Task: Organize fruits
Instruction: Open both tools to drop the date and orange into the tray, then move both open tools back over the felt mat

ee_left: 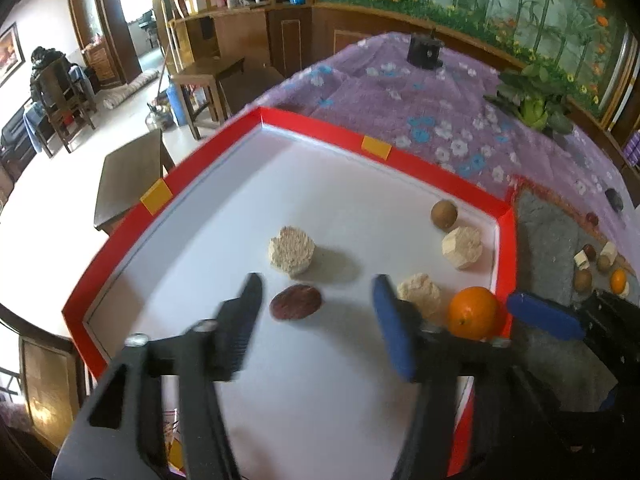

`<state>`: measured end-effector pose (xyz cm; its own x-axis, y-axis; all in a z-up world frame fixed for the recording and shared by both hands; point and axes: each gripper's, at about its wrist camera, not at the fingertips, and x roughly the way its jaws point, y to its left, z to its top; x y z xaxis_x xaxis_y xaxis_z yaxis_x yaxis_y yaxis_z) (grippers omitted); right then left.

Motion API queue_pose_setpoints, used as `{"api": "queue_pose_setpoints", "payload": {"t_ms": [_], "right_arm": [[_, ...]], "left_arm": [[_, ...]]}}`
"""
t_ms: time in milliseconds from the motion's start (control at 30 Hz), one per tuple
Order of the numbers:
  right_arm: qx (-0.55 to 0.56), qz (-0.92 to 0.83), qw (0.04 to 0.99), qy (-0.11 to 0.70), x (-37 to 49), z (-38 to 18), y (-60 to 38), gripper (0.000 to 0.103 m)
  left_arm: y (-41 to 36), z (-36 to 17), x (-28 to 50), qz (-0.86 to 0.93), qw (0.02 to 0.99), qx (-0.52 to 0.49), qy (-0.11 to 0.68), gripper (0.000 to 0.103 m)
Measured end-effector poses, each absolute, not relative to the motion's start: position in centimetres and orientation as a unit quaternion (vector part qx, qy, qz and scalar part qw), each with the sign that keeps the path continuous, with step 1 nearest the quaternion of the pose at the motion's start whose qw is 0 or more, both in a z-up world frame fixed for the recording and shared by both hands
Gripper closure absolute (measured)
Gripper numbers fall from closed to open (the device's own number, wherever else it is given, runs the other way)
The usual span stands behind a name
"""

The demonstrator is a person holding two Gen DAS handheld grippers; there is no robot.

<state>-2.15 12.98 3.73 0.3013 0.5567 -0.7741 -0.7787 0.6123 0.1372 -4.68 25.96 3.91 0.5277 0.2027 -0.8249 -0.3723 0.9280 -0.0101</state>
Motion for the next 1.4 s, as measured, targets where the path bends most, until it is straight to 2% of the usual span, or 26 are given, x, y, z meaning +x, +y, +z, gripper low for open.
{"api": "queue_pose_setpoints", "payload": {"t_ms": [133, 567, 733, 900, 1400], "right_arm": [[-0.126, 0.415, 0.805, 0.405, -2.8, 4.6, 11.6, 0.059], [-0.097, 0.365, 0.844, 0.382, -4.3, 6.1, 4.7, 0.046], [-0.076, 0.35, 0.854, 0.378, -4.7, 6.3, 0.7, 0.044], [-0.099, 0.311, 0.867, 0.376, -5.5, 6.0, -2.9, 0.037], [-0.02, 0.262, 0.875, 0.406, -4.3, 3.9, -12.3, 0.037]], "left_arm": [[25.3, 4.2, -4.8, 0.16, 0.87, -0.092, 0.456, 0.04], [19.8, 5.7, -5.2, 0.125, 0.888, -0.066, 0.438, 0.04], [16.5, 5.9, -4.9, 0.092, 0.893, -0.053, 0.438, 0.04], [13.4, 5.7, -4.1, 0.062, 0.892, -0.044, 0.446, 0.04], [5.6, 3.7, 0.7, -0.023, 0.879, -0.025, 0.475, 0.04]]}}
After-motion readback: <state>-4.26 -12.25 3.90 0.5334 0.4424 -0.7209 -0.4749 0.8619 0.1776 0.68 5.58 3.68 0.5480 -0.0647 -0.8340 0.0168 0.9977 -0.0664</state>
